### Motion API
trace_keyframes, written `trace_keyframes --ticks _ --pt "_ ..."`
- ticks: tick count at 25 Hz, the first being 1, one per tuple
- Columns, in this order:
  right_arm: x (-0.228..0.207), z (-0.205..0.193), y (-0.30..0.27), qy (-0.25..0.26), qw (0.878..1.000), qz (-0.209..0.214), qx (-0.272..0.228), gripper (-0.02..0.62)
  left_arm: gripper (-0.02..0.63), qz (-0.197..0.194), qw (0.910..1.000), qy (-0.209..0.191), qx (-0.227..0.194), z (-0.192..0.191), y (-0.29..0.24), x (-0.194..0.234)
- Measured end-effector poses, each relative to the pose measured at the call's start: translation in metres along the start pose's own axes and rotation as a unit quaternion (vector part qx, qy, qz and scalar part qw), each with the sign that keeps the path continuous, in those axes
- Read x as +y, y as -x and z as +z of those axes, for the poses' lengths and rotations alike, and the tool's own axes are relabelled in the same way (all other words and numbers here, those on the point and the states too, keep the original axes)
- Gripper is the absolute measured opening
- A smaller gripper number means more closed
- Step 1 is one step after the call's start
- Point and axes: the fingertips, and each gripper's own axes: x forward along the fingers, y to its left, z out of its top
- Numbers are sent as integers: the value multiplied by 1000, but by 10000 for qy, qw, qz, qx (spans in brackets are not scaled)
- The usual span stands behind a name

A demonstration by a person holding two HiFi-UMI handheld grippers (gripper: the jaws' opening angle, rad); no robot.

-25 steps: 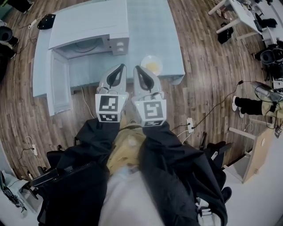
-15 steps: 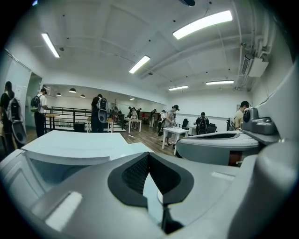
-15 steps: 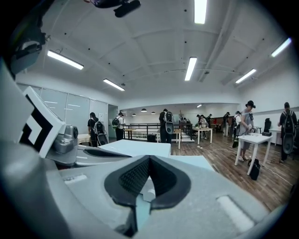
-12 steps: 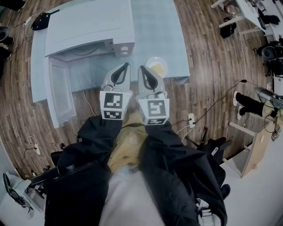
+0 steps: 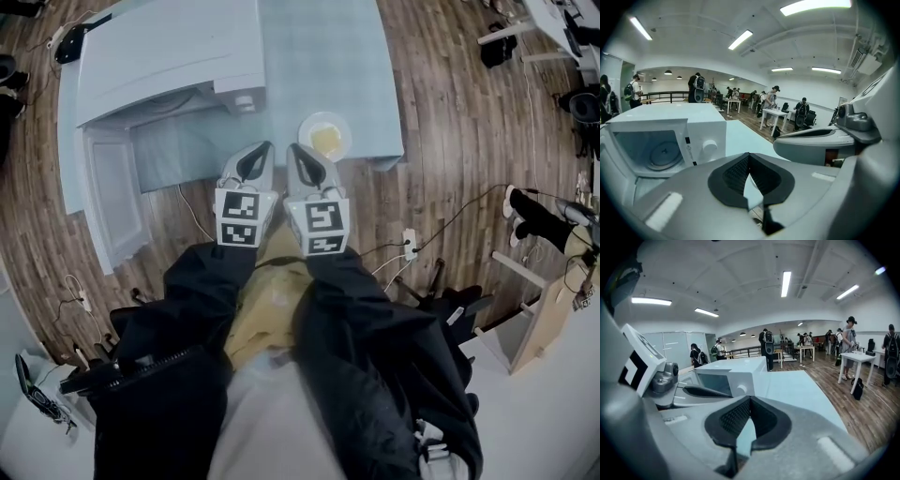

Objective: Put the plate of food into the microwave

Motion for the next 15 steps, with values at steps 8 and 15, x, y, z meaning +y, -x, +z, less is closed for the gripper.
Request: trace_keyframes --ticks 8,15 --pt "-37 -60 -7 -146 9974 48 699 -3 -3 -260 9967 143 750 -53 -44 -31" --pt "-70 -112 -13 -389 9901 21 1347 -2 -3 -425 9893 309 1362 -93 -72 -48"
